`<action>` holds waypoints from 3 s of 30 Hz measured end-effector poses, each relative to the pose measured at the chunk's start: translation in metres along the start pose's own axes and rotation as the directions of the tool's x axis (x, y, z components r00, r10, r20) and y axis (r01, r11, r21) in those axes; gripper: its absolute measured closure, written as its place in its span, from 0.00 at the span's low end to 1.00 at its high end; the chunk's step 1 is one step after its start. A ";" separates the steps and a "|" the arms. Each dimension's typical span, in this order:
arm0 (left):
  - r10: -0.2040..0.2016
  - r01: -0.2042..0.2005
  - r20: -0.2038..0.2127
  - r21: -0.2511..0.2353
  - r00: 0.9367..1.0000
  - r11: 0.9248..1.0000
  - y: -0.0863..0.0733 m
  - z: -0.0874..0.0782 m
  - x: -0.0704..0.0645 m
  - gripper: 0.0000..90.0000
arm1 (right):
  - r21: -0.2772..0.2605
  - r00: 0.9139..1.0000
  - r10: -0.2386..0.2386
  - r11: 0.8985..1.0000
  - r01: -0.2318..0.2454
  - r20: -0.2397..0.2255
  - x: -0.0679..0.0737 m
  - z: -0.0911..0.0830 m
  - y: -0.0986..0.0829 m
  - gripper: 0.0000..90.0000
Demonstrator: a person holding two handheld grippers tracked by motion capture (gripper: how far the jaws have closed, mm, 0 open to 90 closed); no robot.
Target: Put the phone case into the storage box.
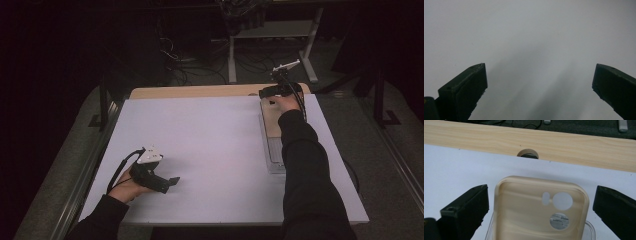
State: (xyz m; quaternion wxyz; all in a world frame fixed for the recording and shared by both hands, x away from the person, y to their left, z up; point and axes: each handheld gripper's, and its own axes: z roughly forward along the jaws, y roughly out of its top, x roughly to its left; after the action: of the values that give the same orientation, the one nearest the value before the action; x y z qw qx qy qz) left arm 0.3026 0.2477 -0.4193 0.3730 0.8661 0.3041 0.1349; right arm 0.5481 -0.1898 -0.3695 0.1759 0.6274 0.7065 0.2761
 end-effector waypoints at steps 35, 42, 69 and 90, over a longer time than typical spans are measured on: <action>0.017 -0.017 0.047 -0.009 0.999 1.000 0.003 -0.004 0.005 0.00 | -0.086 0.978 -0.123 0.990 0.110 -0.170 0.001 -0.059 -0.048 0.00; 0.041 -0.041 0.065 0.004 0.997 0.999 0.005 -0.002 0.004 0.00 | -0.109 0.961 -0.176 0.982 0.155 -0.215 0.005 -0.071 -0.062 0.00; 0.057 -0.057 0.103 -0.003 0.993 0.998 0.013 -0.006 0.010 0.00 | -0.178 0.895 -0.289 0.954 0.241 -0.340 0.010 -0.106 -0.121 0.00; 0.054 -0.053 0.100 -0.013 0.994 0.999 0.015 -0.010 0.012 0.00 | -0.192 0.855 -0.372 0.927 0.323 -0.361 0.015 -0.123 -0.160 0.00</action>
State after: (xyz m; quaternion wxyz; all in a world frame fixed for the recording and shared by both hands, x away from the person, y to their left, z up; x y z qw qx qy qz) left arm 0.3142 0.2529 -0.4015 0.3884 0.8777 0.2612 0.1027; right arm 0.3464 -0.2056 -0.3685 0.1169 0.4093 0.8103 0.4027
